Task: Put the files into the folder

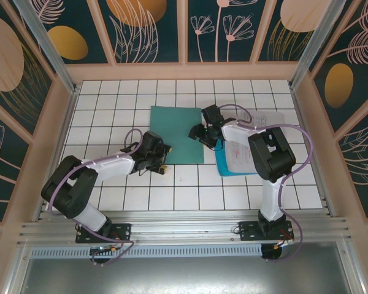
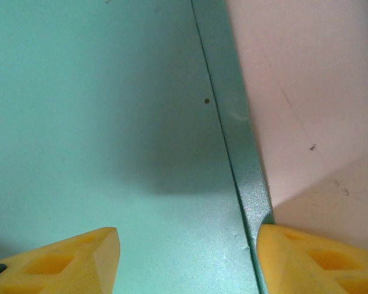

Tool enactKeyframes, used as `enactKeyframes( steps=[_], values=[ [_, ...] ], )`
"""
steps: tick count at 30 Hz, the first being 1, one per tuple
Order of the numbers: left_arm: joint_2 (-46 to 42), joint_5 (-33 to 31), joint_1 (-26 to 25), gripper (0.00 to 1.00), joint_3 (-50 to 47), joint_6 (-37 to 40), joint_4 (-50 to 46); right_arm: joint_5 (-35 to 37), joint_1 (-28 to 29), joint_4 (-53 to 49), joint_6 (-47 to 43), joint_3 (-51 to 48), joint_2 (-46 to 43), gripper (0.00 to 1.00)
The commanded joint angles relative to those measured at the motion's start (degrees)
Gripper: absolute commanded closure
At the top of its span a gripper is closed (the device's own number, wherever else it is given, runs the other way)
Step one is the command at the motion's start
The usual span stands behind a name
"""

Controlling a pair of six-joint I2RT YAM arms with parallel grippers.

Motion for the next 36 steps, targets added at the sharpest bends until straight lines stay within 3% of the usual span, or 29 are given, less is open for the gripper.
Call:
enactKeyframes(
  steps=[1, 8, 17, 22, 36],
  values=[
    [1.37, -1.32, -0.46, 0.3, -0.25, -1.8, 3.81, 1.51, 0.3, -5.66, 0.52, -0.18, 2.62, 0.37],
    [3.37, -0.86, -0.66, 0.33, -0.18, -1.9, 6.95, 0.89, 0.04, -5.44, 0.57, -0.4, 2.79, 0.37],
    [2.67, -1.17, -1.3, 0.29, 1.7, -2.11, 1.75, 0.8, -0.29, -5.36, 0.49, -0.58, 2.76, 0.37],
    [3.93, -0.94, -1.3, 0.3, -0.33, -3.82, 5.64, 0.62, -0.49, -5.36, 0.27, -0.73, 2.75, 0.37],
    [4.38, -3.51, -1.36, 0.56, -0.18, -3.3, 13.41, -0.69, -1.17, -4.84, -0.36, -0.84, 3.14, 0.37]
  ],
)
